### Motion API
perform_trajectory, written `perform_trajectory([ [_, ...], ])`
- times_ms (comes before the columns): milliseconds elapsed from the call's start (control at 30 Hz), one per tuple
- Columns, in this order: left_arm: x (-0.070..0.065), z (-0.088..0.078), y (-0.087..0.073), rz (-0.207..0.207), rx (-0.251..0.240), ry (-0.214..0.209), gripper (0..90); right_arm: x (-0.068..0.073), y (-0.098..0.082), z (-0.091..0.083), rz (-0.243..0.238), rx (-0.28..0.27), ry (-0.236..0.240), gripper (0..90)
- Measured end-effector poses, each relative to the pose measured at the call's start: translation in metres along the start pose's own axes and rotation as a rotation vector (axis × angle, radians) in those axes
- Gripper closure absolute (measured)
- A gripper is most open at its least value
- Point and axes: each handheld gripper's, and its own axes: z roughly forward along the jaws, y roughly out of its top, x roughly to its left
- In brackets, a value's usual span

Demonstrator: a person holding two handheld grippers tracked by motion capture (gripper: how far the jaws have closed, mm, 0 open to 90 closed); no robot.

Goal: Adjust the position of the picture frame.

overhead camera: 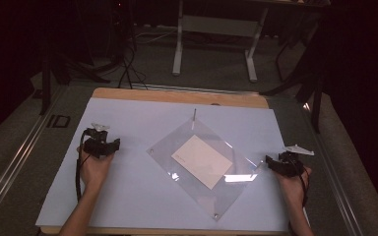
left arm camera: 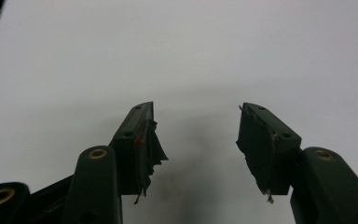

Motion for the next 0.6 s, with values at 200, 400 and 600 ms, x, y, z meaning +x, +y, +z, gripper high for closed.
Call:
perform_trajectory([
  [200, -0.005, -0.001, 0.012, 0.040, -0.025, -0.046, 46.1, 0.010, 0.001, -0.009, -0.101, 0.036, 0.048, 50.1],
  [400, -0.009, -0.002, 0.021, 0.045, -0.063, -0.106, 46.4, 0.016, -0.002, -0.017, -0.132, 0.041, 0.079, 52.8],
  [600, -0.016, 0.001, 0.033, 0.079, -0.081, -0.171, 47.9, 0.022, -0.004, -0.023, -0.158, 0.044, 0.115, 56.9],
])
